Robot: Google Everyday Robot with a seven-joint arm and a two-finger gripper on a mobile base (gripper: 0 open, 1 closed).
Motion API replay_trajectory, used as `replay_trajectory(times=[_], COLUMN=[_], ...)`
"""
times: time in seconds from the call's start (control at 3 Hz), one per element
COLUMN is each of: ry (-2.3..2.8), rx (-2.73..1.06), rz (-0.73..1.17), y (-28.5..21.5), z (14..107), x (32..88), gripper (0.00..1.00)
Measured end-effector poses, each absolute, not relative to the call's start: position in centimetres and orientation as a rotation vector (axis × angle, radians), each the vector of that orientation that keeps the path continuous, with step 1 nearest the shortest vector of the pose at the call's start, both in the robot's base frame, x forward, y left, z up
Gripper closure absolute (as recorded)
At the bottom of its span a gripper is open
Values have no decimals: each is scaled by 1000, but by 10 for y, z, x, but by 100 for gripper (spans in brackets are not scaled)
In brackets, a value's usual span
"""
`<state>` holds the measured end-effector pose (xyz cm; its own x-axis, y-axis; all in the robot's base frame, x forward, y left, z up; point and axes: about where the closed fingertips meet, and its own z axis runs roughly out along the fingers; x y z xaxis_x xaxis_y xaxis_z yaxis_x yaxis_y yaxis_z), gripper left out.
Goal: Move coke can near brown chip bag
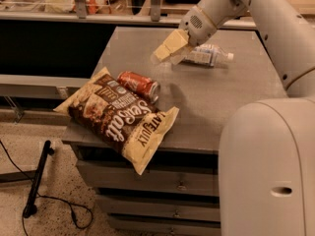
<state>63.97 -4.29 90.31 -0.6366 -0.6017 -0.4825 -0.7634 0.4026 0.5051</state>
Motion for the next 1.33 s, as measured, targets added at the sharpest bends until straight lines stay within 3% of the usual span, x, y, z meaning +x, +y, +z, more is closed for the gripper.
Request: replay_trajectory(times=[0.33,1.0,1.33], ry=[2381,2286,2271], rx=[-1182,-1120,-1101], rz=[1068,801,797], y=[-49,-92,-89], z=[929,999,999], x=[647,650,657], gripper=[0,0,0])
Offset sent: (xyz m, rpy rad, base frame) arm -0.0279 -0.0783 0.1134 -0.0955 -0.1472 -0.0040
